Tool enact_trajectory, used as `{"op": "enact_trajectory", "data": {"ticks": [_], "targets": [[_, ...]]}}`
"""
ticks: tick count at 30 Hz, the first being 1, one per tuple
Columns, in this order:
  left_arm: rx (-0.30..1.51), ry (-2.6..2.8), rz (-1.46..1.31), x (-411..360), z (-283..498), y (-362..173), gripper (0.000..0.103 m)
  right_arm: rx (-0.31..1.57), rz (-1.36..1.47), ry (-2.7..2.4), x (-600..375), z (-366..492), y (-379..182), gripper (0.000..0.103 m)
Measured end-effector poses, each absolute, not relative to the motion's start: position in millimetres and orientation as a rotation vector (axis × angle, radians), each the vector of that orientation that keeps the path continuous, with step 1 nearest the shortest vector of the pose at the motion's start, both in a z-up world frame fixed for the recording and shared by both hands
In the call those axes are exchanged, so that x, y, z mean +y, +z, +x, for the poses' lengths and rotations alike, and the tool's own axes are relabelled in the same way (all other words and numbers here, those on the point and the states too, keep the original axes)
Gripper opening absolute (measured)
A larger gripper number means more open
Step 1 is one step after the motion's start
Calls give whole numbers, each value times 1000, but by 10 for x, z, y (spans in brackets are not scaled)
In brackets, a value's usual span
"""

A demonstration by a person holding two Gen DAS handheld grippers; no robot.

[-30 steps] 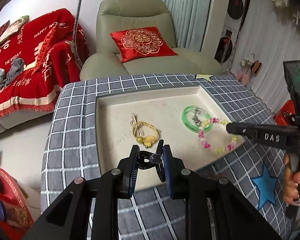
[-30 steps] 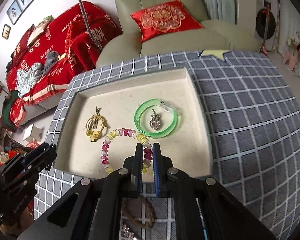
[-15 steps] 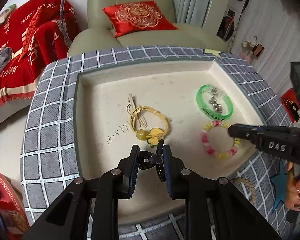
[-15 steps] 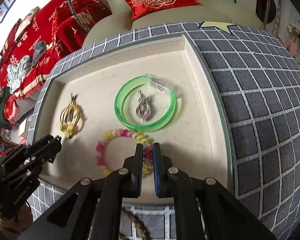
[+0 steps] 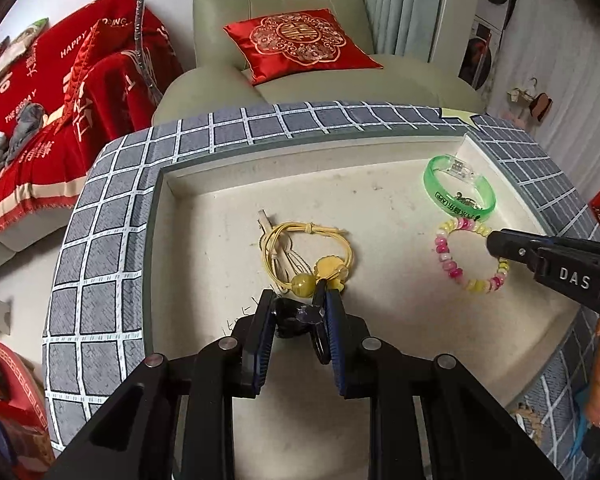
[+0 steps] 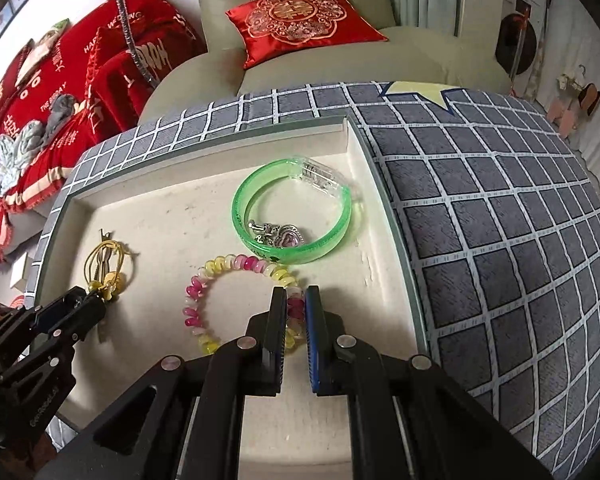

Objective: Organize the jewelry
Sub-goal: 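Carry the black clip and beaded bracelet into the white tray and open both grippers, then move both grippers back over the table toward the remaining jewelry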

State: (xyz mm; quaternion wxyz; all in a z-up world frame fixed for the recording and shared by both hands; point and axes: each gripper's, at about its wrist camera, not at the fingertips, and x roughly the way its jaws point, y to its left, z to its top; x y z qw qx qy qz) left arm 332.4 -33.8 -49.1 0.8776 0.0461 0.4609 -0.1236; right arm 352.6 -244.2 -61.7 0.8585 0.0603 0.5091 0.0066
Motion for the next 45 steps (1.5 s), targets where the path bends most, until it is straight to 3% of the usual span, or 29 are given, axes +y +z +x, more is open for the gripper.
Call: {"op": "enact_trajectory", "data": {"ticks": [7, 9, 10, 11, 15, 17, 18, 19, 28, 30, 31, 33, 35, 36, 38, 45], "targets": [[944, -240, 121, -363, 3283, -482, 41, 1078, 135, 13, -2425, 3491, -604, 15], [945, -239, 108, -349, 3274, -480, 41, 1076, 144, 18, -2418, 3466, -597, 39], [946, -239, 102, -340, 3271, -474, 41, 1066, 150, 22, -2418, 3444, -575, 64], [947, -238, 101, -343, 3272, -477, 41, 1052, 154, 25, -2416, 3416, -544, 73], [946, -233, 110, -353, 3259, -474, 41, 1011, 183, 50, -2405, 3298, -386, 73], [949, -230, 109, -359, 3257, -475, 58, 990, 198, 60, -2411, 3207, -298, 73], [946, -231, 101, -357, 3253, -470, 82, 980, 203, 63, -2417, 3157, -260, 73], [924, -224, 93, -350, 3230, -446, 89, 966, 210, 68, -2426, 3084, -212, 73], [910, -216, 84, -336, 3178, -374, 89, 925, 268, 79, -2539, 2693, -31, 75], [900, -212, 80, -311, 3142, -339, 89, 925, 283, 83, -2570, 2614, -21, 80], [896, -211, 81, -302, 3123, -327, 90, 923, 288, 84, -2583, 2584, -17, 81], [888, -201, 89, -287, 3074, -301, 103, 920, 287, 80, -2602, 2517, -13, 81], [865, -194, 92, -256, 2978, -238, 103, 916, 292, 85, -2619, 2451, -14, 82], [865, -198, 90, -241, 2941, -216, 103, 914, 297, 94, -2627, 2426, -16, 85], [860, -204, 84, -214, 2848, -168, 103, 910, 297, 105, -2631, 2347, -12, 103], [842, -212, 111, -132, 2457, -70, 103, 922, 292, 118, -2654, 2083, 25, 103]]}}
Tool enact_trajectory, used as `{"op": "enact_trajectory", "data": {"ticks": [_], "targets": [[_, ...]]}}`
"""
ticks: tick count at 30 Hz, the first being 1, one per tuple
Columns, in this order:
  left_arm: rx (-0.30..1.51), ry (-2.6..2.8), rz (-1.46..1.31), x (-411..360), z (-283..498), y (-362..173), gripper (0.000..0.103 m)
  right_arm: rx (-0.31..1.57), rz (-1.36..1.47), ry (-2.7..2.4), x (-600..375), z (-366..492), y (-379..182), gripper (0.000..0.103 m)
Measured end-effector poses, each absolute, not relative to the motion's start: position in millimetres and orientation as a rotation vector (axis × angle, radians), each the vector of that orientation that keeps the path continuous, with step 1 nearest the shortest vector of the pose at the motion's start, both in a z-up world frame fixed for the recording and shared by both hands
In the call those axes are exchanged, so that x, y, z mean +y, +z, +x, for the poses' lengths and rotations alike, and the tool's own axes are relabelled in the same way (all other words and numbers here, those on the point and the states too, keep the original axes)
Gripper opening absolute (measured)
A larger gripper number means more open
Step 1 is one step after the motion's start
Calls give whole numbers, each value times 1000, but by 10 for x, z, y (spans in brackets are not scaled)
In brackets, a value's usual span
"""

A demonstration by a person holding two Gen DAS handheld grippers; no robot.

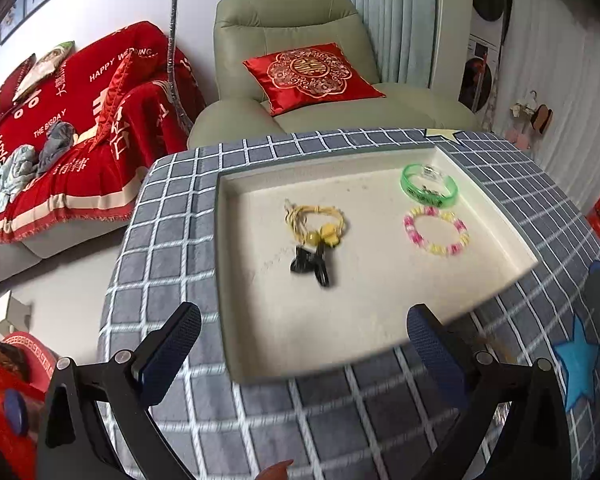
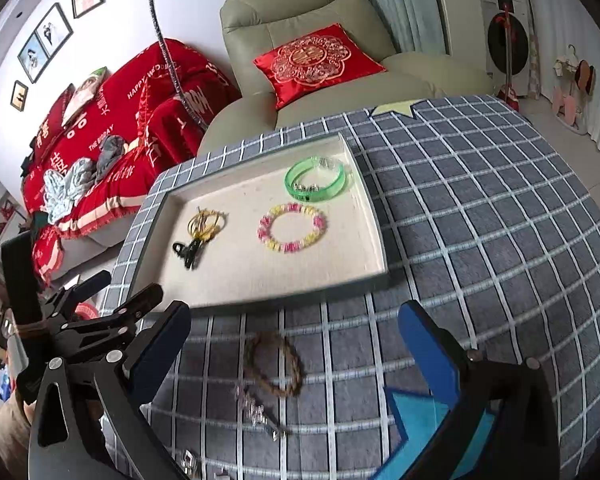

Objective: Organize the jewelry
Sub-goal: 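Move both grippers back over the table toward the remaining jewelry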

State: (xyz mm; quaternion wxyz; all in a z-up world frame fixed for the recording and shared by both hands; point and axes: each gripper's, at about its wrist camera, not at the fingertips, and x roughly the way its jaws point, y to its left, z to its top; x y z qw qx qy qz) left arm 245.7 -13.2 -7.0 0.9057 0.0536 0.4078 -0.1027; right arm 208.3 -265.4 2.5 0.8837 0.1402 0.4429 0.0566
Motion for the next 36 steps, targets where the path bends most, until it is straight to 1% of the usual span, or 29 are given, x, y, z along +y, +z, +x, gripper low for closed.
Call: {"op": "enact_trajectory", "data": {"ticks": [7, 16, 25, 31, 35, 36], "targets": [[905, -268, 89, 10, 2031, -173, 103, 962, 265, 123, -2611, 1800, -95, 103], [933, -335, 124, 21, 1512, -292, 103, 998, 222, 159, -2484, 1293, -200, 103], [987, -363, 68, 31, 1308, -418, 103, 1025, 142, 225, -2235, 702, -311, 103], [993, -319, 43, 65, 1281, -452, 103, 1055, 121, 242, -2037, 508, -457, 91], [1006, -292, -12, 146, 1280, -467, 103, 1080, 144, 224, -1980, 550, -587, 70], [1006, -289, -16, 154, 1273, -469, 103, 1083, 141, 219, -1959, 558, -616, 68]]}}
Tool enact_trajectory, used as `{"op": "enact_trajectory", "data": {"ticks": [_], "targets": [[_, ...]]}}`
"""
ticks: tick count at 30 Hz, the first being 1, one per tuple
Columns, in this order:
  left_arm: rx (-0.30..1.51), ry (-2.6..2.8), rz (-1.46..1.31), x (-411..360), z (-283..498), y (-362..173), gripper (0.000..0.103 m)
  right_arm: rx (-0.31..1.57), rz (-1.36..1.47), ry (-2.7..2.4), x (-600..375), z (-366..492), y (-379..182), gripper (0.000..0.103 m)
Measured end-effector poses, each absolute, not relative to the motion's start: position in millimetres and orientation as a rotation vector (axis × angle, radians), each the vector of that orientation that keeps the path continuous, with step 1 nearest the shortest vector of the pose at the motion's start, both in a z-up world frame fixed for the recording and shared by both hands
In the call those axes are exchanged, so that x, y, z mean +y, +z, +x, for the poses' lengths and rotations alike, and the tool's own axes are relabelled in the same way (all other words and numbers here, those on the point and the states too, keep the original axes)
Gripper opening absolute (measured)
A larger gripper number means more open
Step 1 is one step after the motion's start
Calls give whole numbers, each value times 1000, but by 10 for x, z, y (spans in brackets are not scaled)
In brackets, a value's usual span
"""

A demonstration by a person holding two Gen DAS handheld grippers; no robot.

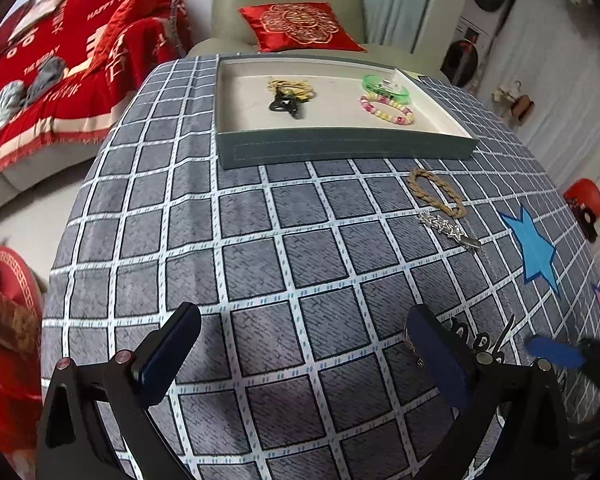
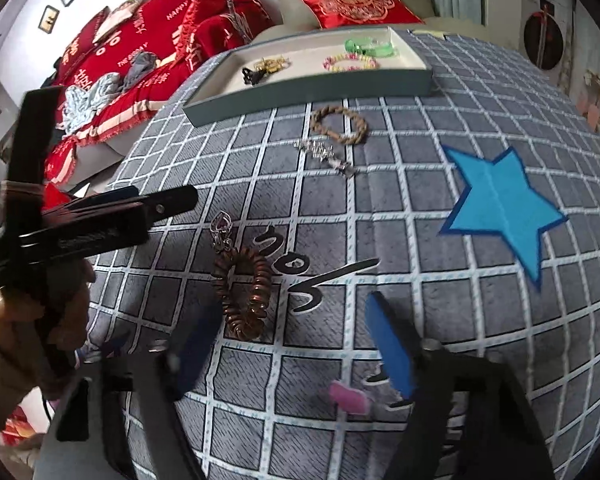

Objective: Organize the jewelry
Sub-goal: 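Move both grippers back over the table toward the remaining jewelry, then grasp the silver heart ring with the left gripper while the right grasps the brown coiled hair tie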

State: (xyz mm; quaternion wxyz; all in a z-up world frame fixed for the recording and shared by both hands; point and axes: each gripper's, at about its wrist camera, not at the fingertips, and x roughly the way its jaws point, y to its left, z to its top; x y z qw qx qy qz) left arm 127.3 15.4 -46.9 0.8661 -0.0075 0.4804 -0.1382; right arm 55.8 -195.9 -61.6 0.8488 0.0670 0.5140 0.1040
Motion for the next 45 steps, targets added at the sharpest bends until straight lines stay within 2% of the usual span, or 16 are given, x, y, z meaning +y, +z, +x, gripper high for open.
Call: {"op": "enact_trajectory", "data": {"ticks": [1, 3, 4, 6, 8, 10, 20, 23, 25, 27, 29, 30, 31, 32, 45], "targets": [[1007, -288, -17, 156, 1261, -469, 103, 1083, 135, 217, -1939, 562, -627, 63], [1006, -290, -13, 140, 1238, -469, 103, 1071, 97, 213, -1887, 547, -620, 61], [1005, -292, -11, 132, 1231, -473, 103, 1065, 72, 209, -1855, 535, -622, 56], [1008, -299, -7, 99, 1214, -480, 103, 1055, 24, 193, -1805, 509, -629, 45], [1012, -306, -8, 63, 1198, -490, 103, 1045, -17, 174, -1778, 482, -638, 21], [1016, -313, -5, 17, 1180, -495, 103, 1042, -32, 163, -1793, 442, -639, 14], [1028, -332, 62, -245, 1072, -566, 103, 1029, -18, 132, -1948, 354, -630, 14], [1021, -324, 104, -310, 1038, -574, 98, 1026, -17, 132, -1944, 360, -631, 14], [1003, -316, 143, -345, 1008, -563, 86, 1024, -14, 133, -1952, 354, -630, 14], [996, -326, 150, -363, 988, -554, 83, 1024, -13, 134, -1955, 353, -631, 14], [987, -338, 156, -378, 965, -536, 73, 1024, -12, 134, -1952, 357, -632, 14], [982, -346, 159, -385, 956, -531, 59, 1024, -12, 134, -1952, 358, -632, 14], [974, -362, 165, -399, 939, -519, 40, 1025, -11, 134, -1954, 358, -631, 14], [971, -372, 169, -412, 928, -517, 32, 1026, -9, 134, -1958, 358, -629, 14], [982, -418, 10, -163, 991, -429, 32, 1008, 121, 149, -2136, 471, -474, 12]]}}
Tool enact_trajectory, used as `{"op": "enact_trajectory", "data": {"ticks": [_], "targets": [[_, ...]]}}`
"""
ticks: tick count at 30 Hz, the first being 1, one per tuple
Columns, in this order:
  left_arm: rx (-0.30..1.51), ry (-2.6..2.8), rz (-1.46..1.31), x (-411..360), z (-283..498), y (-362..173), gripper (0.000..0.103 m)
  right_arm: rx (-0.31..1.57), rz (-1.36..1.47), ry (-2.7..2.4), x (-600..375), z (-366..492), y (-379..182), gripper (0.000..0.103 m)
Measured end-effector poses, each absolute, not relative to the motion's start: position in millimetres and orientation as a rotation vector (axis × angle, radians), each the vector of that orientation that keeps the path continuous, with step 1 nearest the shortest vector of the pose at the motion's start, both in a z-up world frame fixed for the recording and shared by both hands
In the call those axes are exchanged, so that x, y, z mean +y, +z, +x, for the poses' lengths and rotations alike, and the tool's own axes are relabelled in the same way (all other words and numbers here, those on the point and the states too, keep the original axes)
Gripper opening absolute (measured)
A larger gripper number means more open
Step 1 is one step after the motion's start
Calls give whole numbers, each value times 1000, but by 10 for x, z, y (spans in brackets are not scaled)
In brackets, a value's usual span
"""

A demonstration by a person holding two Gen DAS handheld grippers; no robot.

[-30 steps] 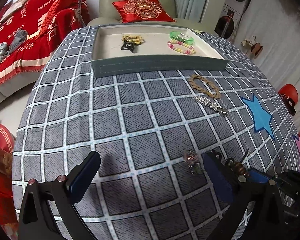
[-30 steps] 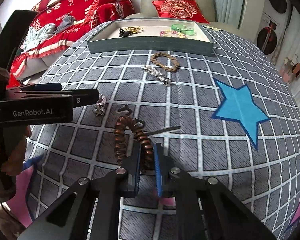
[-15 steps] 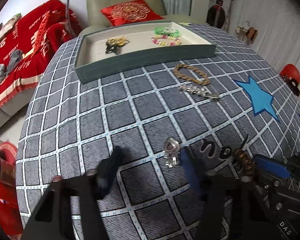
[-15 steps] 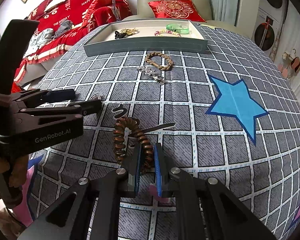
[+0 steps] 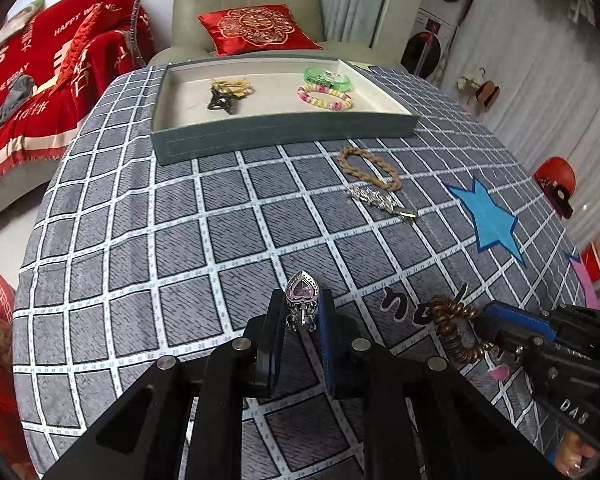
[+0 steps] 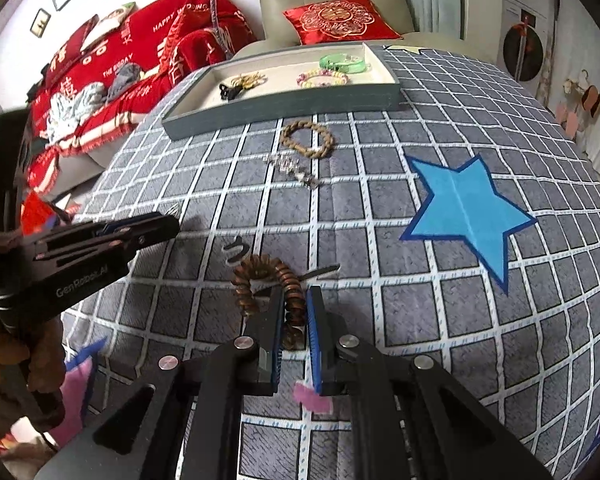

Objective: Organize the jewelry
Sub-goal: 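Grasp the silver heart ring with the left gripper while the right grasps the brown coiled hair tie, then carry both items over the tray and open the right gripper to drop the coiled hair tie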

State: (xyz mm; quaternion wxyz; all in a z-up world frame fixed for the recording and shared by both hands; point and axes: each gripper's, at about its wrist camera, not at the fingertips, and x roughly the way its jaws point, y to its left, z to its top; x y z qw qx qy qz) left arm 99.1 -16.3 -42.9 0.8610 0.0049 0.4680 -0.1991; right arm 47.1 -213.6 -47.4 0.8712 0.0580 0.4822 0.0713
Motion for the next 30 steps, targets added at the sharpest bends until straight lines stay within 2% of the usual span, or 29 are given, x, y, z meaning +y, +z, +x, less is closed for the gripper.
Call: {"op": "enact_trajectory", "data": {"ticks": [8, 12, 13, 14, 16, 18, 22, 24, 25, 30], "targets": [[960, -415, -19, -77, 1054, -325, 32, 996, 150, 160, -2198, 593, -375, 10], [962, -414, -27, -63, 1079, -315, 32, 1048, 155, 202, -2183, 636, -451, 11], [963, -415, -27, -63, 1081, -320, 32, 1059, 143, 200, -2174, 638, -476, 14], [964, -415, -27, -63, 1080, -326, 32, 1064, 133, 198, -2163, 639, -496, 27], [966, -416, -29, -57, 1078, -330, 32, 1074, 119, 196, -2146, 635, -539, 43], [965, -415, -28, -59, 1076, -328, 32, 1091, 110, 196, -2129, 630, -584, 43], [965, -413, -28, -55, 1076, -327, 32, 1103, 83, 186, -2091, 624, -615, 42], [967, -412, -30, -51, 1080, -332, 32, 1099, 48, 187, -2043, 617, -601, 31], [967, -411, -30, -46, 1080, -332, 32, 1113, 20, 184, -2000, 618, -615, 12], [959, -409, -34, -22, 1069, -306, 32, 1091, 44, 197, -2002, 604, -566, 12]]}}
